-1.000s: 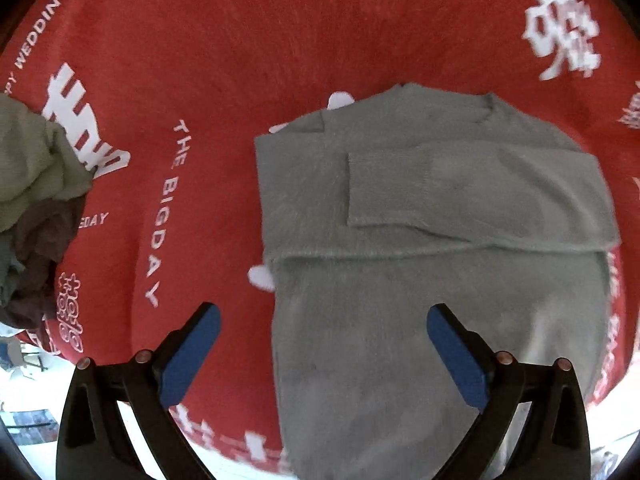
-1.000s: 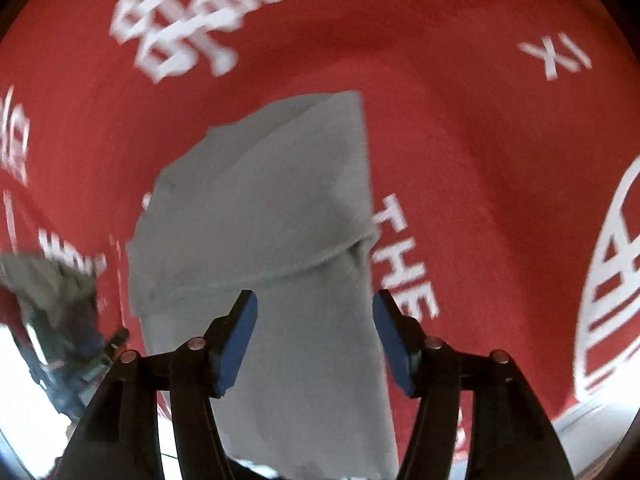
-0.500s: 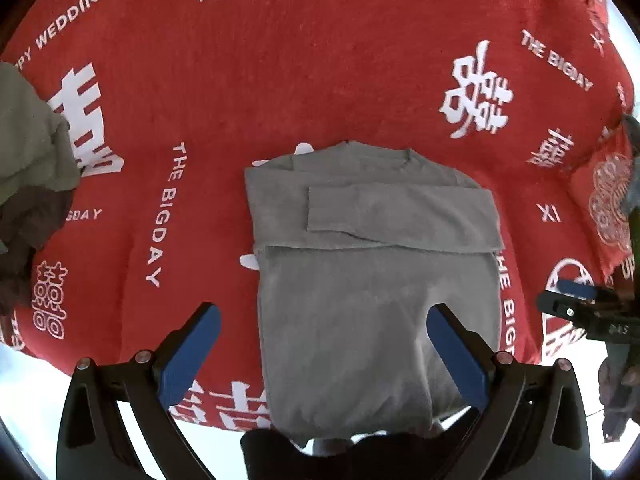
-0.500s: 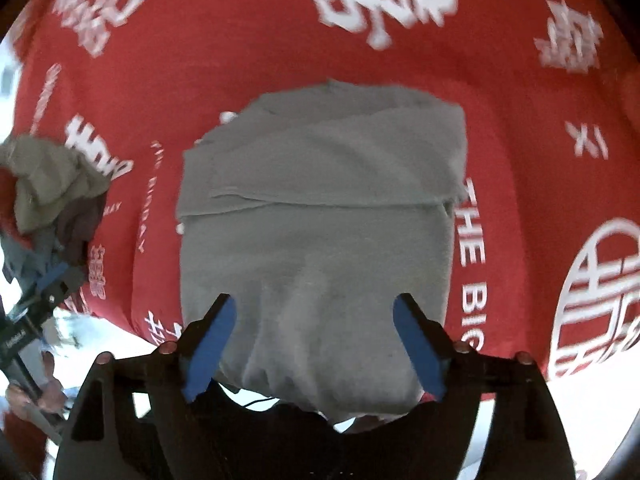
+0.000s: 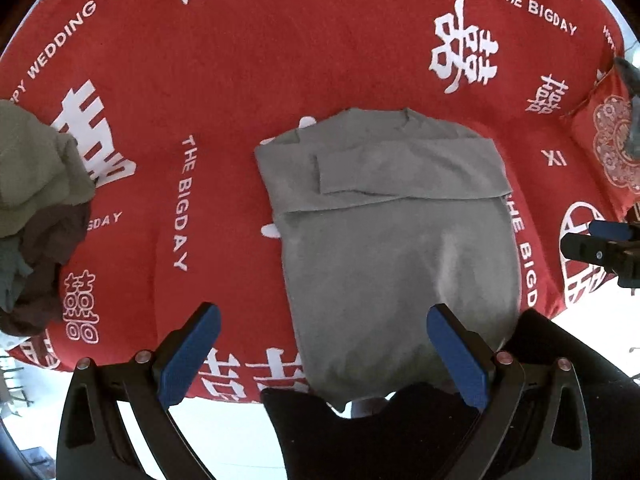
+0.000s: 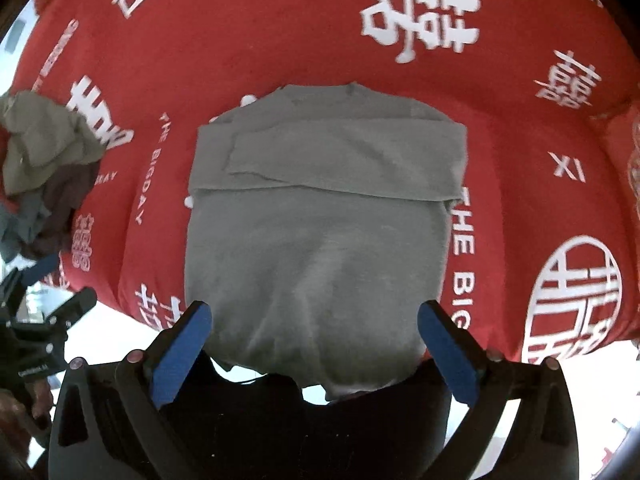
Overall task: Fold small clothes
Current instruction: 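Release the sleeve and lift both grippers away from the folded sweater, then move both grippers to the sweater hem and close them on it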
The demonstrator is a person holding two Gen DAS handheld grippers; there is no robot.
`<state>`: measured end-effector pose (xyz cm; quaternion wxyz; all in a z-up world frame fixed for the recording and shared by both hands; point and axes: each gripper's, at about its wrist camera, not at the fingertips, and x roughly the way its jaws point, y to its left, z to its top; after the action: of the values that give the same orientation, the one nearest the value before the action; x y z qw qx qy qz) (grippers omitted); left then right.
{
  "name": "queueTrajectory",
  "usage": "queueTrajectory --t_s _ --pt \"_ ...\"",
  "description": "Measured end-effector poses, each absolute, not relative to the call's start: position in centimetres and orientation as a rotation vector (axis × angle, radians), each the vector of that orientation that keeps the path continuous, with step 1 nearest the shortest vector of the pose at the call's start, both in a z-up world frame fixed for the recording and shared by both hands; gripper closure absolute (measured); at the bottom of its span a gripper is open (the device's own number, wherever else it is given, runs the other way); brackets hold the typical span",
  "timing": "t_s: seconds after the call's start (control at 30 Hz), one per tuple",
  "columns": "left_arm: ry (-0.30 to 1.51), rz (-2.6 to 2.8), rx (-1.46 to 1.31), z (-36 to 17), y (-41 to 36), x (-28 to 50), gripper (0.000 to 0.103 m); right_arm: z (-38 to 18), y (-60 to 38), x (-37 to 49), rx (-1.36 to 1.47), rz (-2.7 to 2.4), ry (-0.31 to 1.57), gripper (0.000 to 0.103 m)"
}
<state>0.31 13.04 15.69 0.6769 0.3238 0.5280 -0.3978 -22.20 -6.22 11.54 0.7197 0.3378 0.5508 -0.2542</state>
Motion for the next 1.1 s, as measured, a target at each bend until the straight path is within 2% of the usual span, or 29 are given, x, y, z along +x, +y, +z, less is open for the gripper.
queueTrajectory --t_s 0.27,0.47,0.7,1.1 --pt "1.131 -0.949 0.697 17.6 11.7 0.4 0.0 14.0 -7.0 -24.9 0.797 -0.682 1.114 0.0" --pt "1.162 -0.975 0.684 17.0 11.8 0.3 0.0 14.5 -6.3 -26.8 0.826 -0.745 1.07 0.0" --pt "1.143 -0.961 0.744 16.1 13.1 0.1 0.0 14.4 -5.0 -28.2 0.838 -0.781 1.051 0.0" --pt "1.155 -0.807 0.622 16.8 14.5 -2.9 0.0 13.9 -5.6 -31.0 0.793 -0.679 1.037 0.0"
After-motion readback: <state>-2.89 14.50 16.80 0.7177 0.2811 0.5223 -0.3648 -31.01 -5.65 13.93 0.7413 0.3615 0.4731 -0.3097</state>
